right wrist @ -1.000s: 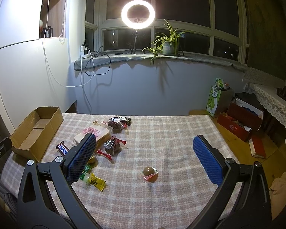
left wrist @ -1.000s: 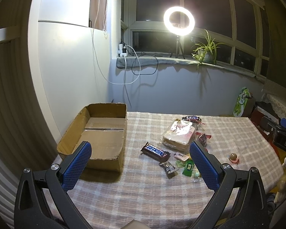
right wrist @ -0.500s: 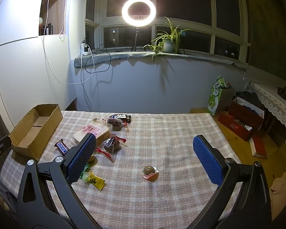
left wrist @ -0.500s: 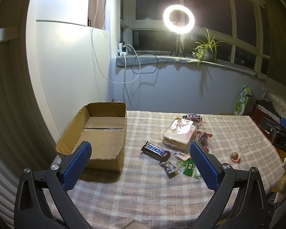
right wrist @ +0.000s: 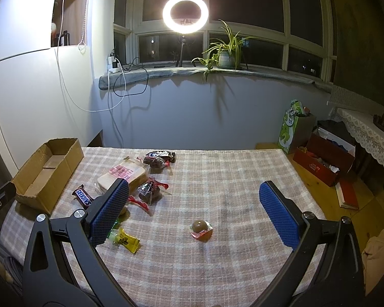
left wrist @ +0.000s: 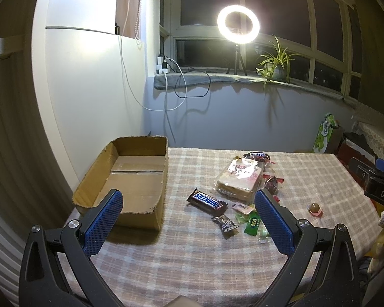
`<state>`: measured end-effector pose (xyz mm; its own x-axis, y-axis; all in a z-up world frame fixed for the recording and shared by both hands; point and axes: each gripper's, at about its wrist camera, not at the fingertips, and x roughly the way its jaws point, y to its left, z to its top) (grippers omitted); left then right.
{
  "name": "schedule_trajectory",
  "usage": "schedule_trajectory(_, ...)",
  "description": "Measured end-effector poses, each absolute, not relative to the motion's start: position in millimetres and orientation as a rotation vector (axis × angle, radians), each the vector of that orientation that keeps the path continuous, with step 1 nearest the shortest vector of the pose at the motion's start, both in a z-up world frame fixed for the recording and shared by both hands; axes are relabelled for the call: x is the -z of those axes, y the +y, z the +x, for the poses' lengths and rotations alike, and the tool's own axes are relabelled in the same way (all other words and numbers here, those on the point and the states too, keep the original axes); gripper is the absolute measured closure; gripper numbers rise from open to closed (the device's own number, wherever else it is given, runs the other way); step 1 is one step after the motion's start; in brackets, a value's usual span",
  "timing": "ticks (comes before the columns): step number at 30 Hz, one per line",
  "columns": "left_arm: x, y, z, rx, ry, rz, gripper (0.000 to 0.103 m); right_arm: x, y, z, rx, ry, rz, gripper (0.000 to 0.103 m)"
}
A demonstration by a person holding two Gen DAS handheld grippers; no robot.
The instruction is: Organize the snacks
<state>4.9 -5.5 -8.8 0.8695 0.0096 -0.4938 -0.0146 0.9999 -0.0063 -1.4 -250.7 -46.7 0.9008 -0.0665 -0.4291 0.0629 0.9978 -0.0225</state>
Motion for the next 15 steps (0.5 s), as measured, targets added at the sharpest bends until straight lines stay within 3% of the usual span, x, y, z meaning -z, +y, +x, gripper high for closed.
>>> schedule_trajectory(15,13.7,-8.4,9.8,-0.002,0.531,-0.008,0.001,67.4,-252.6,2.3,0.061,0.463,-0.006,0.0)
